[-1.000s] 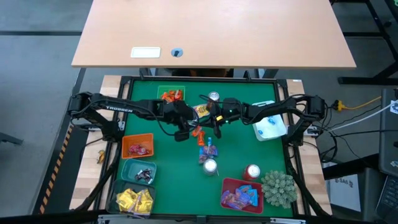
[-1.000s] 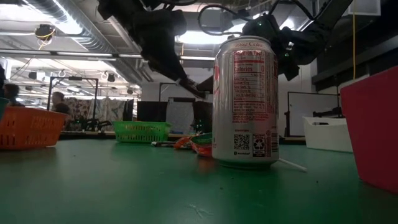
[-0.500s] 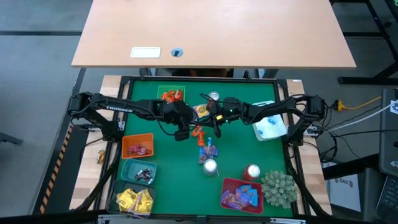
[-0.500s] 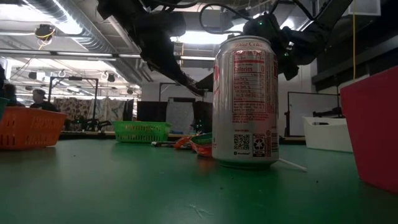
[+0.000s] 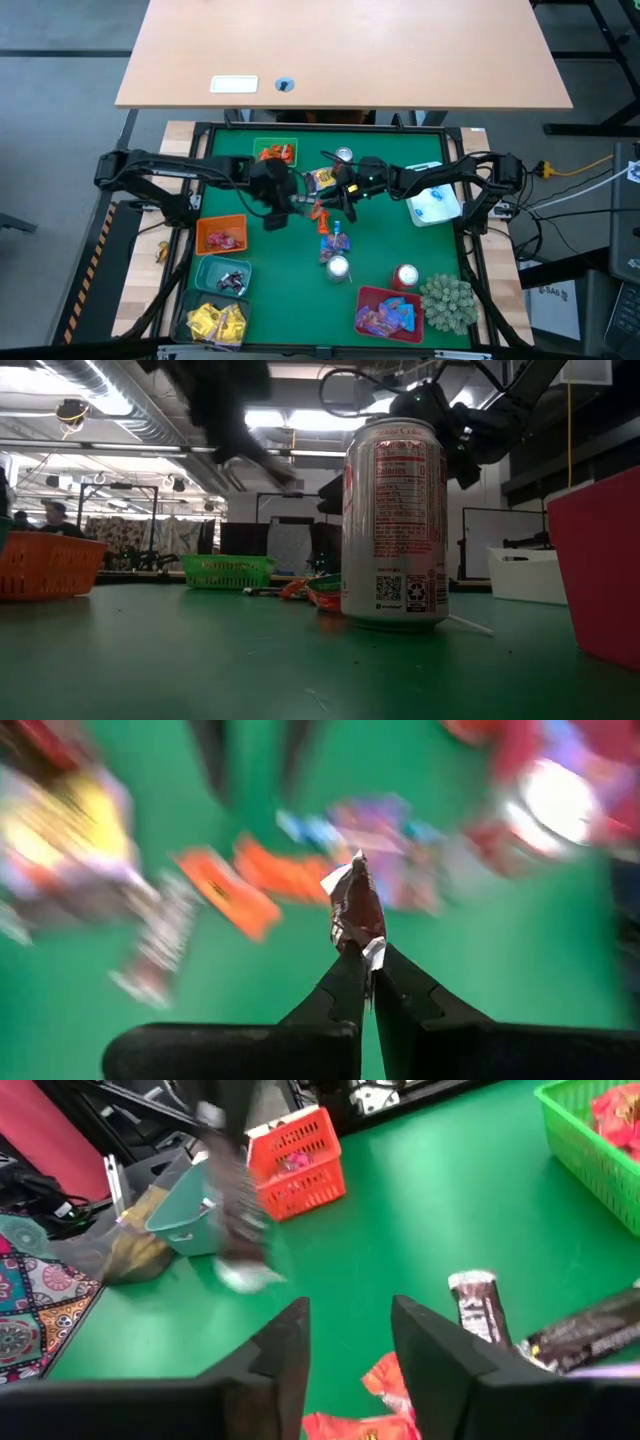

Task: Sort candy
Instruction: Put the brown chocolate into the blue bin, then put the orange chocolate into the green bin

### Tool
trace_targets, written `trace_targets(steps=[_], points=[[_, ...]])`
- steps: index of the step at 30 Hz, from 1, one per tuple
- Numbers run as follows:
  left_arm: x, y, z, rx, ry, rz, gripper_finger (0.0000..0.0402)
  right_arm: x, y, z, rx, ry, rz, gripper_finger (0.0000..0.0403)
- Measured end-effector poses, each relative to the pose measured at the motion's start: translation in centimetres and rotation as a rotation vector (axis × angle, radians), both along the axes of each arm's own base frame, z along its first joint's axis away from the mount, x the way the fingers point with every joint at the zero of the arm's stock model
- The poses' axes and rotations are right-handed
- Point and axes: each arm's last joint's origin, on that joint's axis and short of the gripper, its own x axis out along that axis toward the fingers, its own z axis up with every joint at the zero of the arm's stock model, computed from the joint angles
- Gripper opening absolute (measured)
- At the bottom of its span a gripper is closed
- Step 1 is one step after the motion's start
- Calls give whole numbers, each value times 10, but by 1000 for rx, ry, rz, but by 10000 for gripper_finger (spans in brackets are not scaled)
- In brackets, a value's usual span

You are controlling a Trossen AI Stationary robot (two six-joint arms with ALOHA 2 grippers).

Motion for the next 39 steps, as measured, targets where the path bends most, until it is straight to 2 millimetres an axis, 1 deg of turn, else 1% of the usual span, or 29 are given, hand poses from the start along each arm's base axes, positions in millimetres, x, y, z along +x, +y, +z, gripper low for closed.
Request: trace_targets(steps=[4,7,12,16,21,25,28,33,36,39], points=[[-25,-16,4,-246,173,-11,0,-2,0,-4,10,48,-2,163],[-42,-34,2,-365,364,25,0,-3,1,-8,17,86,-3,167],[-66,-68,-2,-430,646,80,0,-5,1,-11,21,129,-13,167],[-78,-92,-3,-428,765,114,0,-5,0,-12,1,136,-41,167],[-87,-113,-3,-420,825,154,3,-5,-1,-12,-15,140,-74,168],[-91,-121,-4,-402,840,249,25,-5,-1,-12,-15,140,-74,168],[-94,-125,-4,-380,833,308,50,-5,-1,-12,-15,141,-73,168],[-95,-129,-4,-359,824,306,88,-6,-1,-15,-28,161,-65,168],[-95,-128,-5,-320,788,323,100,-6,-1,-22,-59,187,-48,168],[-94,-127,-6,-273,741,350,102,-5,-2,-31,-71,217,-57,168]])
